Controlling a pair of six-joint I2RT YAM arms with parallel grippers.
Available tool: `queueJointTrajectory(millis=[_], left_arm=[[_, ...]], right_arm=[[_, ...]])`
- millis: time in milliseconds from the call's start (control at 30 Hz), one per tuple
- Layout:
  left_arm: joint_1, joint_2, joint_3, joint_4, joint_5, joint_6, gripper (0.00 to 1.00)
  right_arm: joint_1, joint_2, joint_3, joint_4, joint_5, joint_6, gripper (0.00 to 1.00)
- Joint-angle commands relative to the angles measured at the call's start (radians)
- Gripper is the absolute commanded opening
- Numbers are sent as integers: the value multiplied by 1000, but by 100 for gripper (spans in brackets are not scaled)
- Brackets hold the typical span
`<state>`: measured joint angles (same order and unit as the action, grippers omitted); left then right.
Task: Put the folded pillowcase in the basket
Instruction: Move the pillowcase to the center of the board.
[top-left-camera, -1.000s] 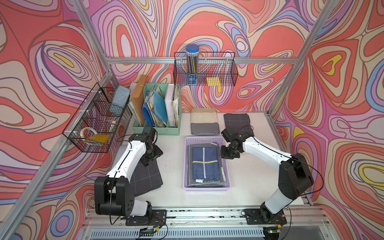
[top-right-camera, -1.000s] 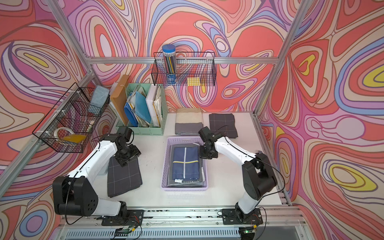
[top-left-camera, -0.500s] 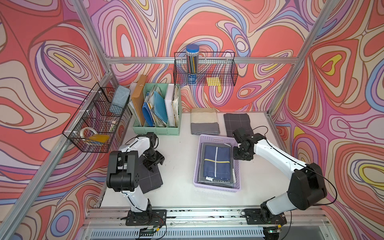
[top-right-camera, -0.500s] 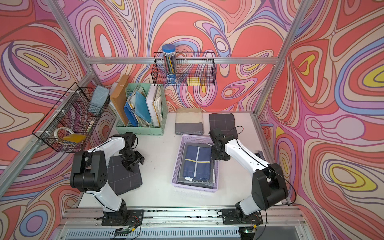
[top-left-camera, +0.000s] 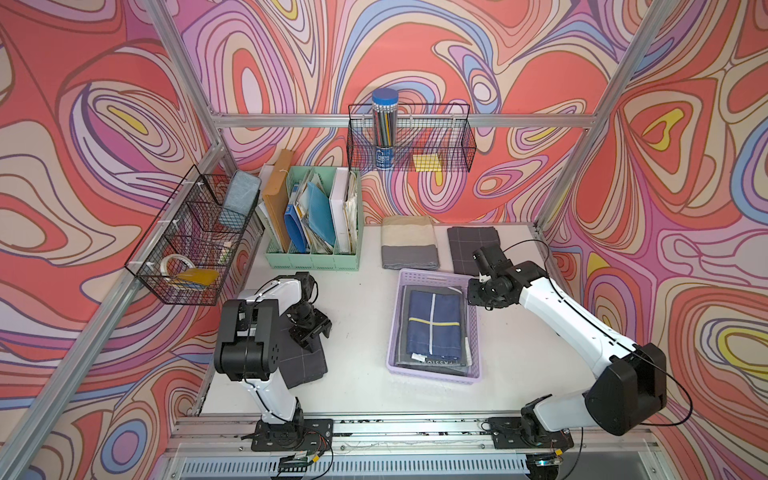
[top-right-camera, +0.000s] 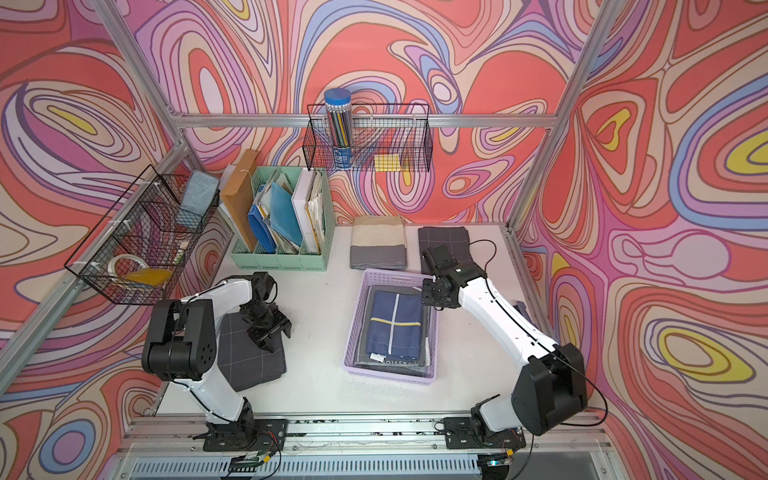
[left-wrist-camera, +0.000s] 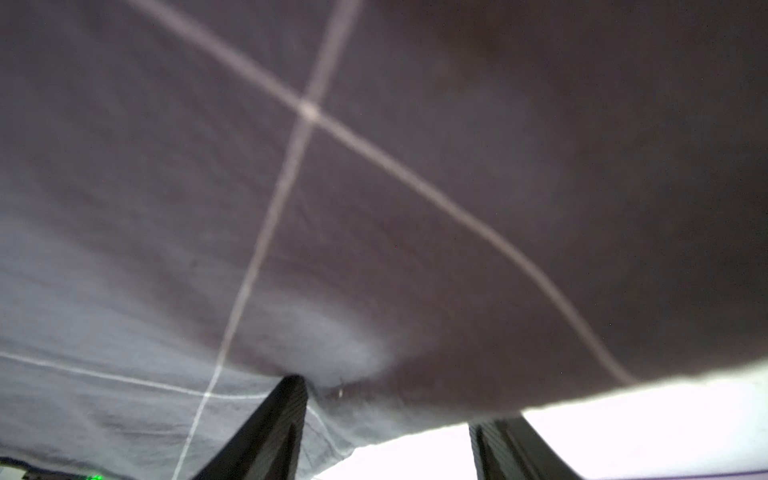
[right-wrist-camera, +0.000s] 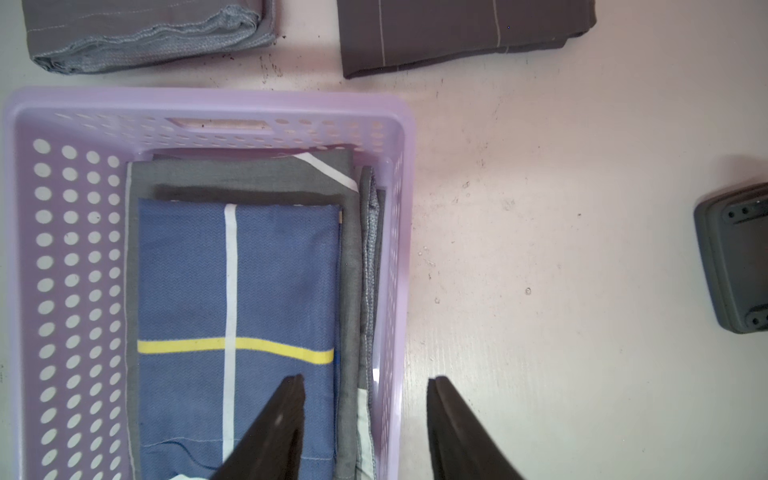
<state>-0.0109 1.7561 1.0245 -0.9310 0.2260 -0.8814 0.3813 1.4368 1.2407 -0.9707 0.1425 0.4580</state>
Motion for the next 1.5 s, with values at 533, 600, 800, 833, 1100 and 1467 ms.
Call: queueJointTrajectory(millis=[533,600,800,833,1100,1467], left_arm=[[-400,195,259,92,135,-40,64],[-412,195,253,103,163,-14,64],[-459,129,197,114,156,19,63],[-464,116,191,120,156,23,63],[-547,98,218,119,156,27,61],[-664,92,203,171,178,19,60]], right_arm=[[-18,11,-192,102,-177,55,55],[-18,12,-225,95,-173,81,55],[-29,20,-305,105,-129,128,18],[-37,14,-315,118,-129,135,10],[-120,64,-265,48,58,95,0],[-197,91,-223,35,182,21,3]])
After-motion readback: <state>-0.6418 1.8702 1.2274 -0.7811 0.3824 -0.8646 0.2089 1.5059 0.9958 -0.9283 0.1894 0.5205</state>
